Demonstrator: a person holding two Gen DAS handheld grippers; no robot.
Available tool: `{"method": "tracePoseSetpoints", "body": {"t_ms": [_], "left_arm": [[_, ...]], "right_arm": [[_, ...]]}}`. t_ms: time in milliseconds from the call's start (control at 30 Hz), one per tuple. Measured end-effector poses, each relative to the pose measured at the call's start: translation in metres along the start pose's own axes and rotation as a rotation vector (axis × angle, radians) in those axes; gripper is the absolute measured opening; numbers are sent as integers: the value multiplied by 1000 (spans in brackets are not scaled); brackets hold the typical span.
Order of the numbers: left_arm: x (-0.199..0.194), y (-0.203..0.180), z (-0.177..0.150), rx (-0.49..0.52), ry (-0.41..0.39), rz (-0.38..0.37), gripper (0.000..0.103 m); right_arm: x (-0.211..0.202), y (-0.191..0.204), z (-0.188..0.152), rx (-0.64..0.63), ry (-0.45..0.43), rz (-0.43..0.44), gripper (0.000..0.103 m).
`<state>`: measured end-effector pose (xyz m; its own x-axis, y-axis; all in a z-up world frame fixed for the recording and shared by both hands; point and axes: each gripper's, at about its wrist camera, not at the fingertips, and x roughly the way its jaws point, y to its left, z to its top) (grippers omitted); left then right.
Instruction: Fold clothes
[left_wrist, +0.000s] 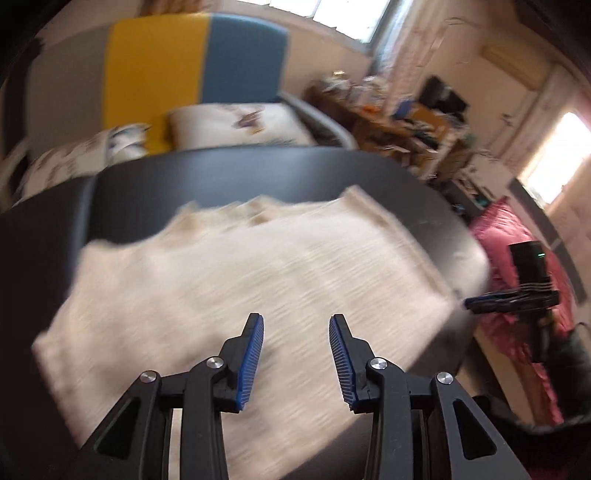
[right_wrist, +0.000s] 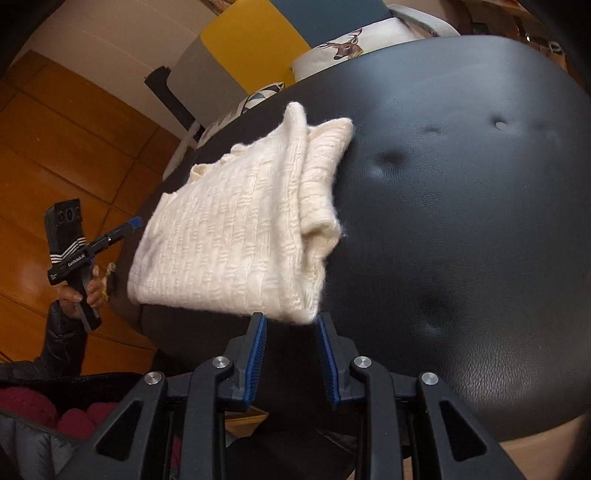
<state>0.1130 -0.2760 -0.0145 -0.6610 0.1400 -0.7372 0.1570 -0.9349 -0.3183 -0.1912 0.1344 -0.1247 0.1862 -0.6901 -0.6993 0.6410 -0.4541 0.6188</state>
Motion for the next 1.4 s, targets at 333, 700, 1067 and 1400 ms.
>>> {"method": "tracePoseSetpoints", "body": {"t_ms": [333, 700, 1067, 1400], "left_arm": [[118, -56, 63, 90, 111, -126, 38], [163, -46, 49, 138, 221, -49, 38], [148, -36, 94, -10, 176, -199, 38], [221, -25, 141, -283, 296, -370, 38]], "right_arm": [[57, -1, 34, -47, 177, 208, 31], [86, 23, 36, -213, 507, 175, 29], [43, 44, 64, -233, 257, 1, 31], [100, 67, 51, -291, 305, -18, 31]]}}
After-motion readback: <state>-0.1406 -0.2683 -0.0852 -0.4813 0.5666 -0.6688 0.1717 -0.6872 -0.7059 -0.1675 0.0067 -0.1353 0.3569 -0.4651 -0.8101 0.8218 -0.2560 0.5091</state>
